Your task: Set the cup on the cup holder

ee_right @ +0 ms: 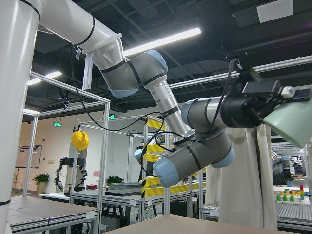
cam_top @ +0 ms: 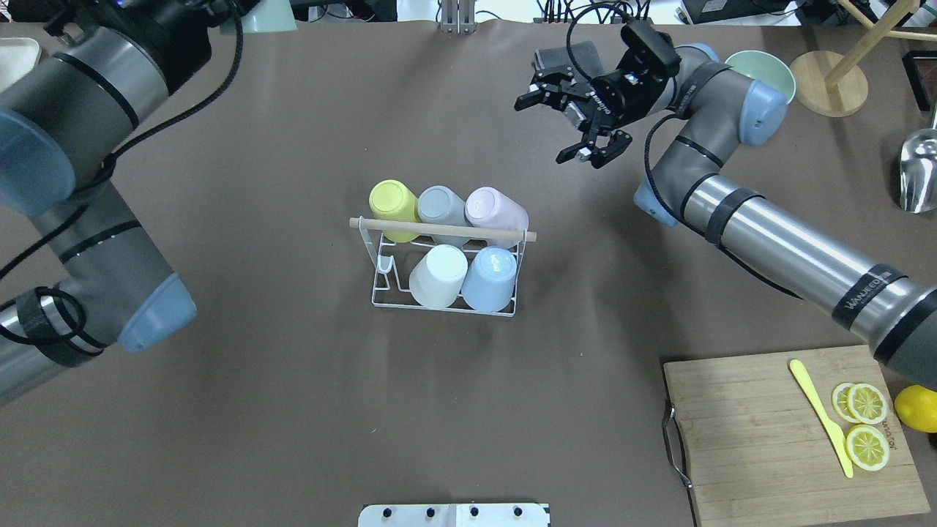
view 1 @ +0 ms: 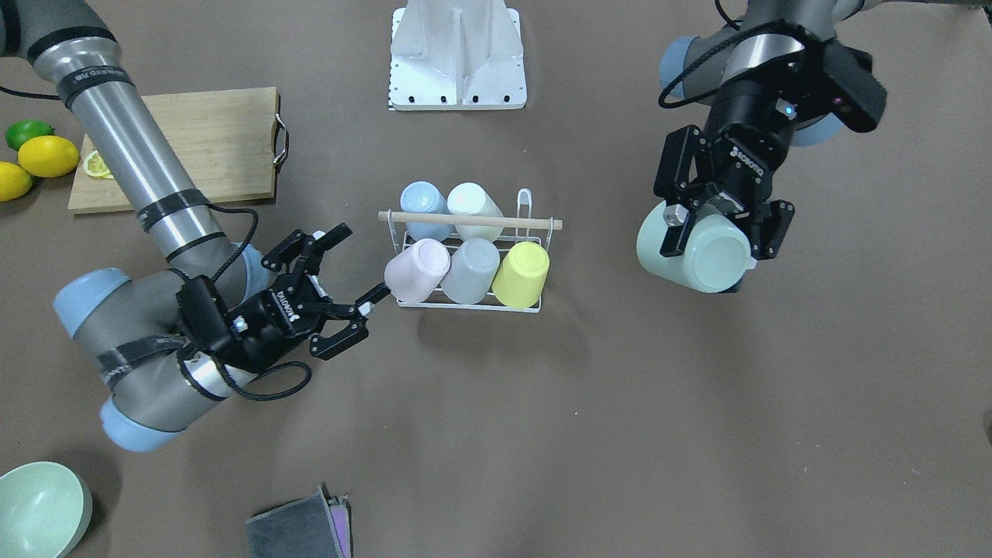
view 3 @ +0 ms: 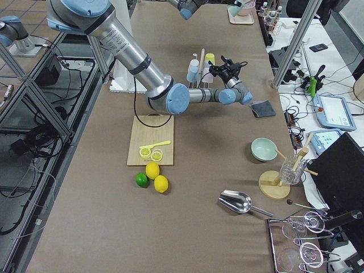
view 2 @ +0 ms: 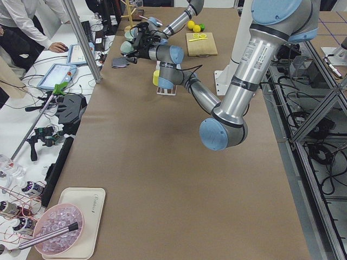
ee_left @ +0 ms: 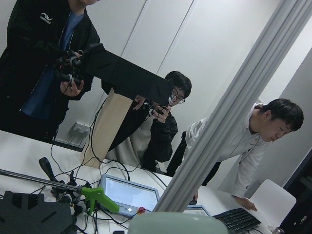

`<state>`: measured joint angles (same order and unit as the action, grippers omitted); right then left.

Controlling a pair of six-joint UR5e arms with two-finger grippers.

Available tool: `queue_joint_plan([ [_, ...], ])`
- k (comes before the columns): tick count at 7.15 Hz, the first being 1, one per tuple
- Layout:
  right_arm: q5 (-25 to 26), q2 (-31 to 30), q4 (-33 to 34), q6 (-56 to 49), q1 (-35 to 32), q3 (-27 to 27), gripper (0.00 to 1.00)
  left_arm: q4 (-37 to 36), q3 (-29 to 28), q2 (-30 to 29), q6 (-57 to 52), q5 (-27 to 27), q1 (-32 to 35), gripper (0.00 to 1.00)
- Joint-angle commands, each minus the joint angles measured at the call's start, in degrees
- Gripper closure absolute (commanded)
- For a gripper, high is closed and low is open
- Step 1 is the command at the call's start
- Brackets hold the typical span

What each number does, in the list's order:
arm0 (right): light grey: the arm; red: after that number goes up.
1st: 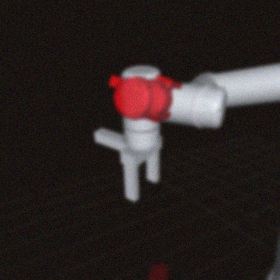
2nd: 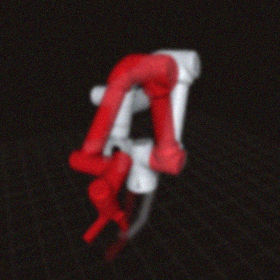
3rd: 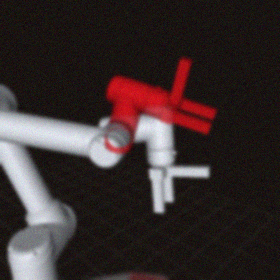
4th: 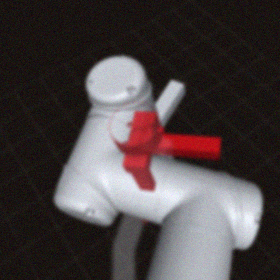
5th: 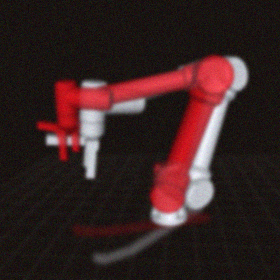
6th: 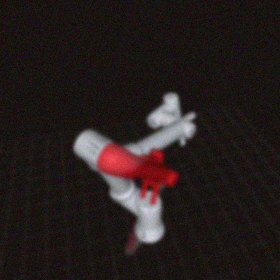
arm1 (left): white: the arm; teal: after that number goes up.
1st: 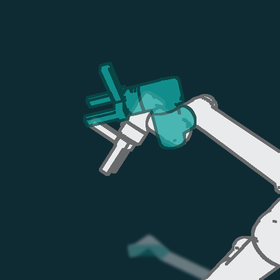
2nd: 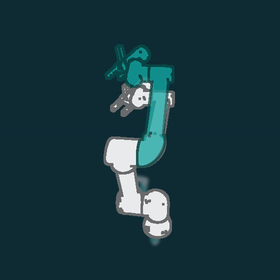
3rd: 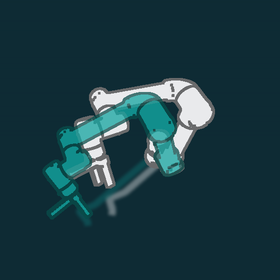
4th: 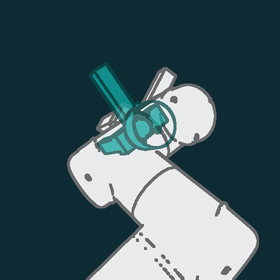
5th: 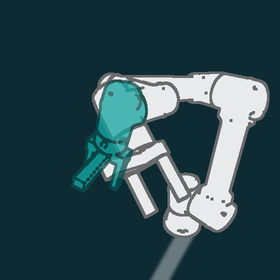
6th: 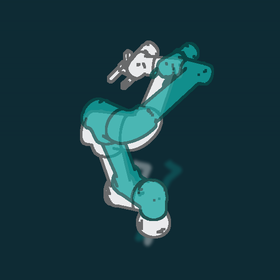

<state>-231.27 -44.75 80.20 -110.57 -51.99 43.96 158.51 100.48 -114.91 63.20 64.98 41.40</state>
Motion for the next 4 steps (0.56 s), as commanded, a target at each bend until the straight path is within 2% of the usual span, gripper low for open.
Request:
queue_joint_plan([
  [1,-5.8,-13.3,-2.9,6.7,-3.2,7.6,0.01,5.7,-0.9,0.1,-6.0,-12.8,-11.8,1.00],
  [2,-8.3,-19.5,-2.7,11.2,-3.6,10.7,0.01,5.8,-0.9,0.0,-6.5,-16.8,-15.8,1.00],
  [3,-9.0,-23.0,-2.1,21.1,-5.4,10.7,0.02,6.7,-1.0,0.0,-8.6,-21.1,-20.4,1.00],
  [4,-8.7,-23.4,1.0,33.9,-8.8,11.0,0.02,9.5,-2.3,0.0,-11.6,-24.7,-24.1,1.00],
])
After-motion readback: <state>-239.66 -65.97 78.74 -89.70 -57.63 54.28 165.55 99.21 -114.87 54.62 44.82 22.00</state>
